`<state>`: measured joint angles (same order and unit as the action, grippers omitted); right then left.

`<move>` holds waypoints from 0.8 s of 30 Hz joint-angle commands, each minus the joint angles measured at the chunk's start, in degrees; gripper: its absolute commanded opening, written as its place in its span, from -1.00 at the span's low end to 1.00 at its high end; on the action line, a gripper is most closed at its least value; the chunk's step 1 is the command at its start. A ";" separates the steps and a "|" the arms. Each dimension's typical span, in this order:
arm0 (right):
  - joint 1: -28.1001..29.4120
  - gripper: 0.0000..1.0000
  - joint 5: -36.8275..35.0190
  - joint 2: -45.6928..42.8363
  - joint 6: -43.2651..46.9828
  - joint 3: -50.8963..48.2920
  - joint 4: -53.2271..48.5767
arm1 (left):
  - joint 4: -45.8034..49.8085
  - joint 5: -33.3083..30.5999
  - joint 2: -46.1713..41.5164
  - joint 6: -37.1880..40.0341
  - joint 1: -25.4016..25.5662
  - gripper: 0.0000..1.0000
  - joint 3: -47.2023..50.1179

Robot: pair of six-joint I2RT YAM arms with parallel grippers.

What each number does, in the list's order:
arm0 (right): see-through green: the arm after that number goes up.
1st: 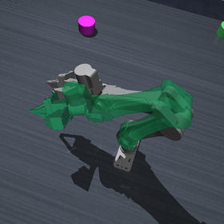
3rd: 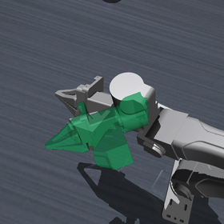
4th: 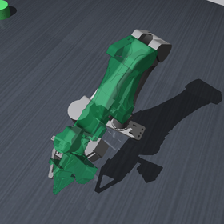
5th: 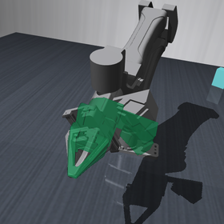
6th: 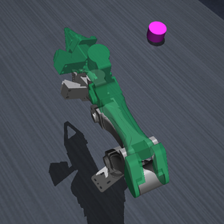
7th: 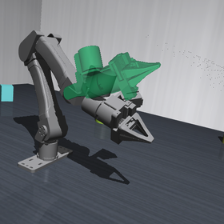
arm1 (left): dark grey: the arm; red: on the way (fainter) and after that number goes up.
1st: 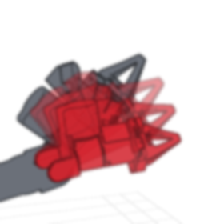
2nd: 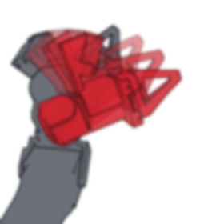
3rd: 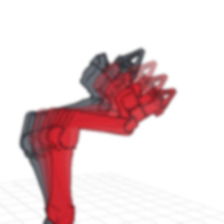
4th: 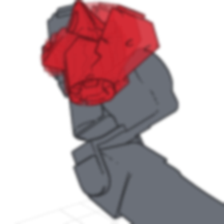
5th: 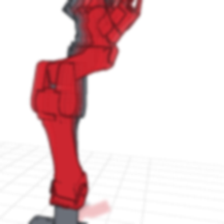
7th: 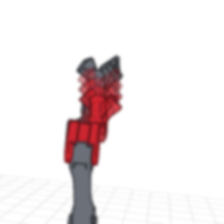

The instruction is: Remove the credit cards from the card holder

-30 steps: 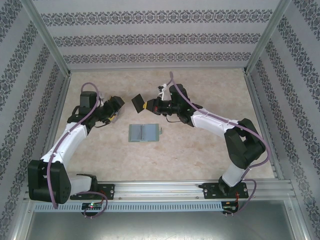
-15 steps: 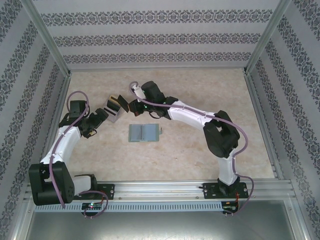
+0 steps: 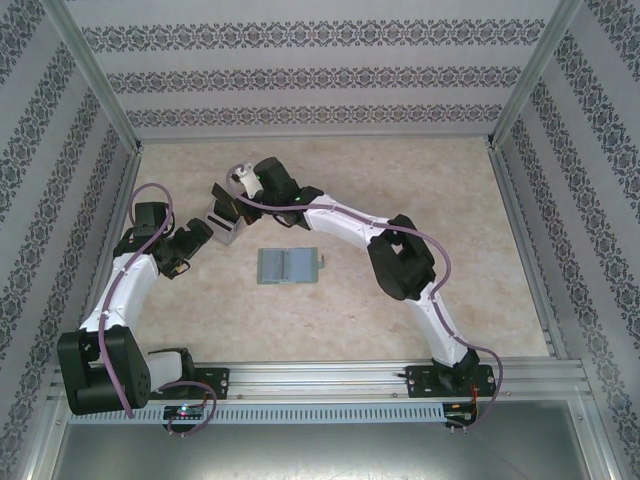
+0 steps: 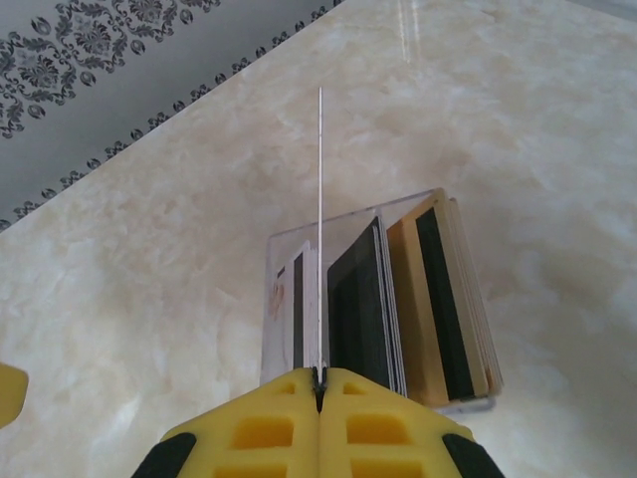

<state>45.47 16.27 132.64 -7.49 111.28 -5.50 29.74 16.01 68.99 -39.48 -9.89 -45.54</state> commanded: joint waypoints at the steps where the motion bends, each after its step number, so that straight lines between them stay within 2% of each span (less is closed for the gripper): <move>1: 0.45 -1.00 -0.41 2.30 2.38 3.34 -1.36 | 1.95 1.10 -0.62 1.65 -0.92 0.99 0.87; 19: 0.54 -1.00 -0.98 8.13 6.72 11.37 -10.02 | 1.99 1.82 -0.78 2.30 -1.54 0.99 0.92; 24: 0.50 -0.93 -0.97 8.86 7.44 12.35 -11.41 | 1.90 1.92 -0.73 2.38 -1.71 0.98 0.98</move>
<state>45.63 15.62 140.07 -1.87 121.58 -14.85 29.85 17.56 68.99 -38.65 -10.63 -45.28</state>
